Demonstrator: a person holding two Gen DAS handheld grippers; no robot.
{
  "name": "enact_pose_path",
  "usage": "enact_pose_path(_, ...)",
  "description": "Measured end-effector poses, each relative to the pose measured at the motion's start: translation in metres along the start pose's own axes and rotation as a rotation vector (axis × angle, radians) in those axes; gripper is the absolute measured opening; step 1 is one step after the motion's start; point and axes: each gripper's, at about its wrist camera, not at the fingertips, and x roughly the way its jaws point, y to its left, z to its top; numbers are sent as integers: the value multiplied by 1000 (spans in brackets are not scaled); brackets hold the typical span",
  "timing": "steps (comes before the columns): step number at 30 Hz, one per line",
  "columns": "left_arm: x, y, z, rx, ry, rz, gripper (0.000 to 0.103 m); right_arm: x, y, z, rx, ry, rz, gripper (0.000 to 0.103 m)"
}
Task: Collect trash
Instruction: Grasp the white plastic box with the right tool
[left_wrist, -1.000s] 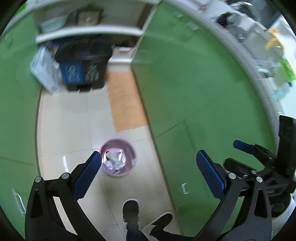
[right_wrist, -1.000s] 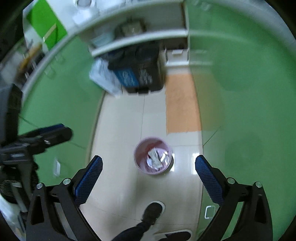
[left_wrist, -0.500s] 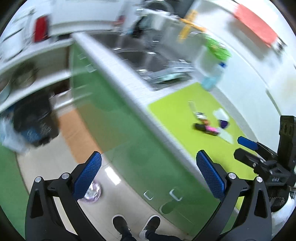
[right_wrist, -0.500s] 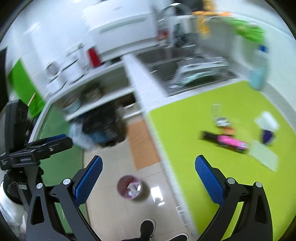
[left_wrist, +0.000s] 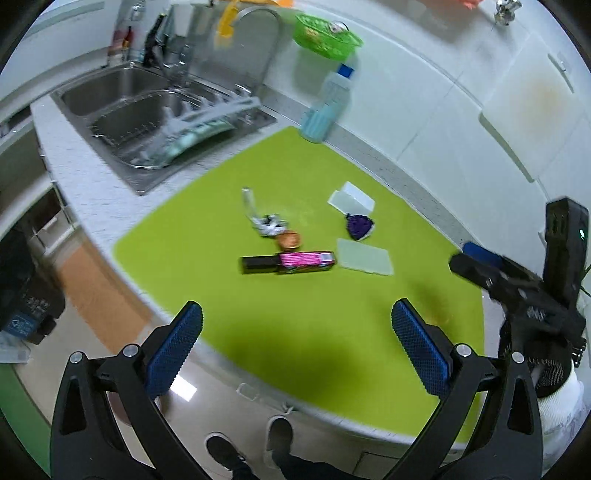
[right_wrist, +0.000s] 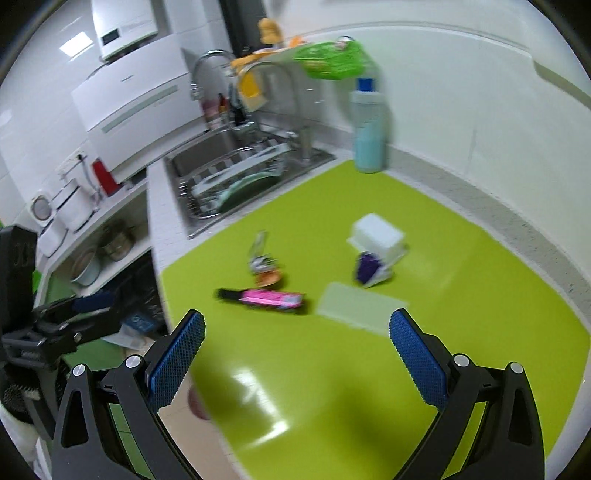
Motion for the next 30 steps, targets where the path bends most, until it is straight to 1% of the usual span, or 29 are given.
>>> enact_pose_path(3, 24, -13, 7, -6, 17, 8, 100, 26, -29, 19, -24, 37, -10, 96)
enact_pose_path(5, 40, -21, 12, -13, 25, 16, 100, 44, -40, 30, -61, 64, -18, 96)
enact_pose_path(12, 81, -26, 23, -64, 57, 57, 100, 122, -63, 62, -217, 183, -5, 96)
enact_pose_path(15, 89, -23, 21, -84, 69, 76, 100, 159, -70, 71, -257, 235, 7, 96)
enact_pose_path(20, 94, -15, 18, -119, 76, 103, 100, 193, -78, 78, -268, 281, 27, 95)
enact_pose_path(21, 94, -14, 17, -126, 77, 106, 100, 197, -78, 78, -273, 290, 29, 91)
enact_pose_path(23, 95, -11, 17, -136, 76, 112, 100, 205, -77, 77, -294, 322, 29, 69)
enact_pose_path(26, 96, -9, 20, -147, 74, 119, 100, 211, -76, 75, -302, 344, 30, 59)
enact_pose_path(30, 101, -10, 27, -139, 74, 125, 100, 209, -77, 77, -306, 323, 28, 42)
